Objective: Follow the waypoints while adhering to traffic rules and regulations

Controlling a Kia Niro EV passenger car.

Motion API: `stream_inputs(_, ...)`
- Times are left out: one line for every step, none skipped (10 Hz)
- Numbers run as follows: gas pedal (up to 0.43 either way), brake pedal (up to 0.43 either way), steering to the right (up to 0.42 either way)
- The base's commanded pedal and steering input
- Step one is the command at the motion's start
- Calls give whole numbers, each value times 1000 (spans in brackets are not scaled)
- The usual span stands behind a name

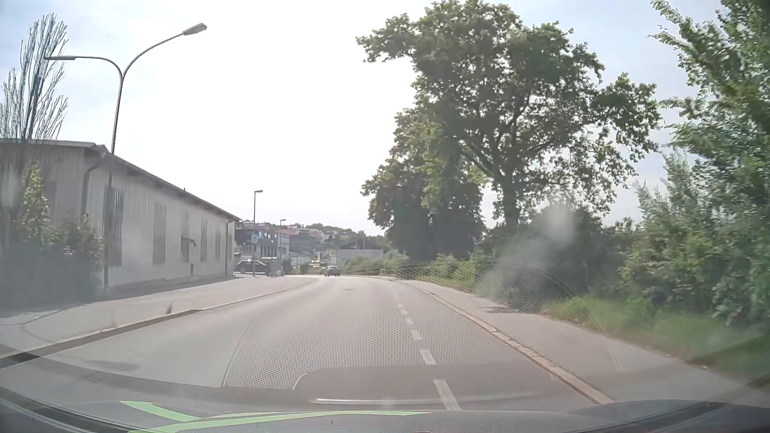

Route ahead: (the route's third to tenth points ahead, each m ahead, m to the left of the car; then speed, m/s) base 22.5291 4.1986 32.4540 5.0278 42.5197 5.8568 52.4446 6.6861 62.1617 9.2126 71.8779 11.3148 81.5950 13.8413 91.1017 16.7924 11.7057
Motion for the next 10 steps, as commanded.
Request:
stream_inputs(20, 0, -2)
stream_inputs(20, 0, -2)
stream_inputs(20, 0, -2)
stream_inputs(20, 0, -2)
stream_inputs(20, 0, -3)
stream_inputs(20, 0, -5)
stream_inputs(20, 0, -6)
stream_inputs(20, 0, -6)
stream_inputs(20, 0, -6)
stream_inputs(20, 0, -7)
